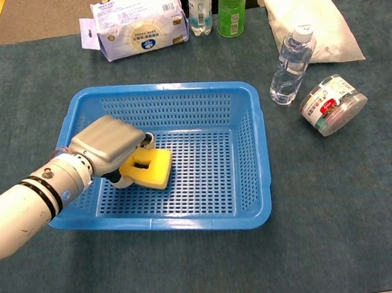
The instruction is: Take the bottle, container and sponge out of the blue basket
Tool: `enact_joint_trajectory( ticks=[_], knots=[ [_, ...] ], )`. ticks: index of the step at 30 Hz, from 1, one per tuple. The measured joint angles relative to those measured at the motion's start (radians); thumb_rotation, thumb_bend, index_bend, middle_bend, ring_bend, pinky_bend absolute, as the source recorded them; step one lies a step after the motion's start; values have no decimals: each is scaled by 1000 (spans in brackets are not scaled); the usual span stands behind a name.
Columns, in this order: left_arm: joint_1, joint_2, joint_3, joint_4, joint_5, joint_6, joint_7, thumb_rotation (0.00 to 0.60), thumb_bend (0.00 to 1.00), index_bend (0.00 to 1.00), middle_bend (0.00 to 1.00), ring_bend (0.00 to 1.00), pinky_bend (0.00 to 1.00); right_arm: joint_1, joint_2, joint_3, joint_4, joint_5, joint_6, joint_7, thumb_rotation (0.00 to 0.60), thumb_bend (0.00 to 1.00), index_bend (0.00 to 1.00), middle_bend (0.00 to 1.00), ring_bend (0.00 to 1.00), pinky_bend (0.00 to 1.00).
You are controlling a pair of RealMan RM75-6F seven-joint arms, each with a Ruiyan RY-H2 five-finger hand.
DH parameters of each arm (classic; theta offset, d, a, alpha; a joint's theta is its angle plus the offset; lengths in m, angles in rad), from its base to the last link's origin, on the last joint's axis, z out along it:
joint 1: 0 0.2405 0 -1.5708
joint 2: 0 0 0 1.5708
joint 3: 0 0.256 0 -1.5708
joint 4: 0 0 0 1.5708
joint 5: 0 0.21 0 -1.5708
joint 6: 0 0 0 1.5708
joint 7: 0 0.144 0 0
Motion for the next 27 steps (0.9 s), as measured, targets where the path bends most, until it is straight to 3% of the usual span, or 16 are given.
enact_joint_trajectory(
  ticks=[11, 18, 27],
  knots=[
    [54, 109, 3, -170, 138, 117, -33, 600, 271, 409, 368, 326, 414, -3, 5, -3, -2, -14, -1, 13, 600, 168, 158, 272, 183, 384],
    [96, 168, -25, -255, 206, 191, -60, 600, 271, 408, 367, 319, 414, -6, 9, -5, -5, -27, 1, 21, 600, 168, 159, 272, 183, 384],
    [147, 235, -76, -269, 192, 259, -81, 600, 271, 405, 363, 314, 414, -7, 10, -10, 2, -46, -3, 36, 600, 168, 158, 272, 183, 384]
  ],
)
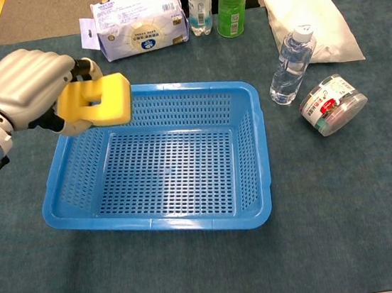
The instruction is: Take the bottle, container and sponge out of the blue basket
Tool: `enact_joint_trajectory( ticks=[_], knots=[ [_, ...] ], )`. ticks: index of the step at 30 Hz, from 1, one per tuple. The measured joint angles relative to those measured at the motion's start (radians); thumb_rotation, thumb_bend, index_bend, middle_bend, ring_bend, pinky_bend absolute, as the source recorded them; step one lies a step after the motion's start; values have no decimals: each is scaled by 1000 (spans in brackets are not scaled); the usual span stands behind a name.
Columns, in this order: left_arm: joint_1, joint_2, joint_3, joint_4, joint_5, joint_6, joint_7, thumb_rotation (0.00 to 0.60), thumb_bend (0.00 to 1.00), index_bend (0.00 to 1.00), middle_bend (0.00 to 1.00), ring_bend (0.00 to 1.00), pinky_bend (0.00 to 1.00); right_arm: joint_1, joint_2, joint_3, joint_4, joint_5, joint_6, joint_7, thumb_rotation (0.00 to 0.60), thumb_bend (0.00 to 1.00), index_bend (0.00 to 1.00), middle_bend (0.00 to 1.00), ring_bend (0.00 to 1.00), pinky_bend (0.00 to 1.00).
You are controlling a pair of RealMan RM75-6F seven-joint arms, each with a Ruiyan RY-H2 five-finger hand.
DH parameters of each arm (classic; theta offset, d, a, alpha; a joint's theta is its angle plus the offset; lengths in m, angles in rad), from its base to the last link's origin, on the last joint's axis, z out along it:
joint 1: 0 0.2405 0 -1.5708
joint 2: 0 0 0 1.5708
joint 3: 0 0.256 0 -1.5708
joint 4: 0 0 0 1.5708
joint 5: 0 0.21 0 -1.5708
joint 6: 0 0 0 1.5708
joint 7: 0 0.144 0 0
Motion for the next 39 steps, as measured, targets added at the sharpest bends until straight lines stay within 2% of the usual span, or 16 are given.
enact_joint_trajectory(
  ticks=[10, 20, 23, 24, 28, 30, 33, 39],
  knots=[
    [45, 63, -56, 46, -69, 35, -42, 600, 271, 401, 356, 307, 414, 7, -1, 0, 2, 9, -11, -9, 600, 168, 159, 272, 183, 384],
    [55, 81, -69, 118, -191, -20, -29, 600, 271, 377, 348, 288, 413, 20, -12, 1, -2, 28, -24, -32, 600, 168, 159, 272, 183, 384],
    [57, 78, -69, 149, -214, -32, -24, 600, 271, 369, 336, 254, 403, 21, -13, 1, -5, 33, -24, -39, 600, 168, 159, 272, 183, 384],
    [58, 77, -69, 161, -221, -37, -25, 600, 271, 361, 325, 239, 395, 21, -13, 2, -5, 34, -24, -42, 600, 168, 159, 272, 183, 384],
    [63, 77, -73, 175, -258, -56, -33, 600, 271, 202, 147, 62, 267, 21, -14, 1, -10, 39, -22, -51, 600, 168, 159, 272, 183, 384],
    [66, 82, -75, 174, -275, -67, -38, 600, 271, 151, 91, 15, 217, 18, -15, -1, -13, 41, -18, -53, 600, 168, 159, 272, 183, 384],
    [72, 88, -73, 177, -269, -70, -48, 600, 271, 117, 56, 0, 188, 12, -16, -3, -16, 43, -10, -56, 600, 168, 159, 271, 183, 384],
    [96, 98, -67, 193, -227, -57, -82, 600, 271, 125, 56, 0, 187, -3, -16, -6, -21, 44, 18, -67, 600, 168, 159, 272, 183, 384]
  ],
)
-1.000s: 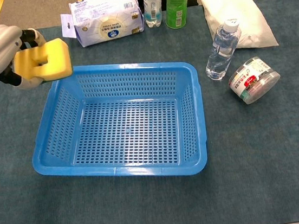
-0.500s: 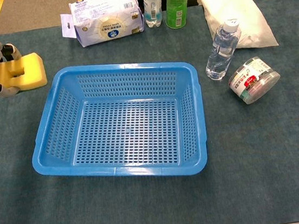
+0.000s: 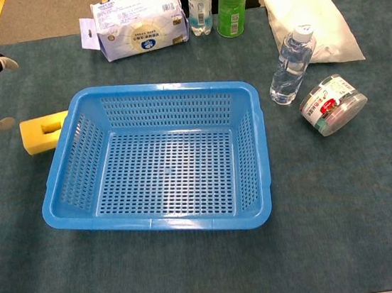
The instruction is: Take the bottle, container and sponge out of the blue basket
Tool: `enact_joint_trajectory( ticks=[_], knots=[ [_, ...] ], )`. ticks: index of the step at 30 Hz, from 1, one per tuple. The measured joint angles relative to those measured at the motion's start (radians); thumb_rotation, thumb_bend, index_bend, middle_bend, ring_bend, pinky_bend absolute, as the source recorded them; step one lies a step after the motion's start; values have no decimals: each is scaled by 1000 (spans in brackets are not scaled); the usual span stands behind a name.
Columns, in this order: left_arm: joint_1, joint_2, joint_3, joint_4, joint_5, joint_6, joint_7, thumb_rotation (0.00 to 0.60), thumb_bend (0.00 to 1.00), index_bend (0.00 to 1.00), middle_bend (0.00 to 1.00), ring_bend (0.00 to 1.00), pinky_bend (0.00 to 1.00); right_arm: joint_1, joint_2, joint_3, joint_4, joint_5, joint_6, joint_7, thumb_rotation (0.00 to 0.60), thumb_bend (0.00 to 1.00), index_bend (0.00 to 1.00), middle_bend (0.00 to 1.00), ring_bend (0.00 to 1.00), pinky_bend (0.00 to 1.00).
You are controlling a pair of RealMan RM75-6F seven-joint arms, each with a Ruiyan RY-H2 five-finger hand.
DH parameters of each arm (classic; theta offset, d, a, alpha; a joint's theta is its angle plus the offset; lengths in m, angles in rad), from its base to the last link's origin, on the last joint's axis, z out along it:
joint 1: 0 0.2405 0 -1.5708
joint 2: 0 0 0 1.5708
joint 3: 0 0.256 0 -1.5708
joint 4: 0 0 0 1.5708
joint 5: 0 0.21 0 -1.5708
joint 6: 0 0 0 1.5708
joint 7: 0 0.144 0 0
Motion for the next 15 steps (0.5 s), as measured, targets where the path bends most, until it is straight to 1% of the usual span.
enact_joint_trajectory(
  ticks=[5, 8, 15],
  knots=[
    [26, 19, 24, -4, 44, 26, -5, 600, 271, 155, 63, 1, 187, -25, -3, -11, -1, -3, 36, -20, 600, 170, 159, 272, 183, 384],
    [53, 27, 44, -4, 101, 57, -18, 600, 271, 186, 83, 5, 187, -44, -6, -19, -1, -2, 66, -39, 600, 171, 158, 272, 183, 384],
    [156, 33, 98, 21, 302, 169, -101, 600, 271, 194, 86, 10, 187, -96, -17, -39, -7, -8, 131, -64, 600, 171, 159, 272, 183, 384]
  ],
)
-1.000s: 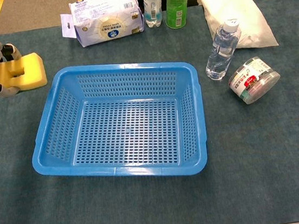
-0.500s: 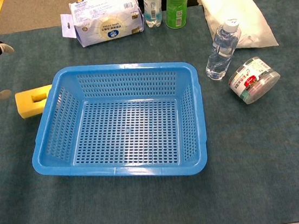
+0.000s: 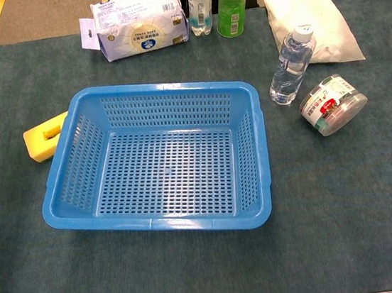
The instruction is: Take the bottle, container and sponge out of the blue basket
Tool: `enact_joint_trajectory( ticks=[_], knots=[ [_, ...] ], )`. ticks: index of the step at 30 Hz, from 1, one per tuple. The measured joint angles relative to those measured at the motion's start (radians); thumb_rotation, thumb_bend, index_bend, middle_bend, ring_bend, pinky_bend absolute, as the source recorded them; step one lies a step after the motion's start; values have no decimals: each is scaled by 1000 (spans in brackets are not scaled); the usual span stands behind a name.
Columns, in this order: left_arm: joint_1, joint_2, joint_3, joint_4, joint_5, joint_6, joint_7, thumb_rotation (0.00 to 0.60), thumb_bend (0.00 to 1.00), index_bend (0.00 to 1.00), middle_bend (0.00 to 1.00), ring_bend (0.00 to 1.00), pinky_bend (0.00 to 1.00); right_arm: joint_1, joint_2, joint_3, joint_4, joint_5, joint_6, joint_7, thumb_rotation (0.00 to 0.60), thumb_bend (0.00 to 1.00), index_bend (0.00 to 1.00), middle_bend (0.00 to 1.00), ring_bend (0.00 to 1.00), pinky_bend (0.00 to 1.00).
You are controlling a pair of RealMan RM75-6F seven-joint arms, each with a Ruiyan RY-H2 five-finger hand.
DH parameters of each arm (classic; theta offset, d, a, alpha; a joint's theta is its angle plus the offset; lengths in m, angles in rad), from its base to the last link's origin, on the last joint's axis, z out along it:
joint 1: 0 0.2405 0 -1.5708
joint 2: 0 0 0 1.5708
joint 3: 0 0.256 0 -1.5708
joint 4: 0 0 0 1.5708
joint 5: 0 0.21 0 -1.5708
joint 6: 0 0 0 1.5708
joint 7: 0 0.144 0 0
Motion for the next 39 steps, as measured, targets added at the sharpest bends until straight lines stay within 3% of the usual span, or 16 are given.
enact_joint_trajectory(
  ticks=[12, 27, 39],
  knots=[
    [175, 34, 88, -22, 141, 106, -42, 600, 271, 207, 87, 10, 182, -36, -9, -18, -7, -14, 17, 17, 600, 172, 159, 272, 183, 385],
    [246, 78, 78, -20, 210, 75, -79, 600, 271, 215, 88, 10, 174, -74, 28, -14, -37, -16, 56, 16, 600, 171, 159, 272, 183, 385],
    [303, 21, 54, -40, 237, 120, 13, 600, 271, 215, 88, 10, 170, -55, 32, -8, 67, -43, -5, 111, 600, 171, 159, 272, 183, 385]
  ],
)
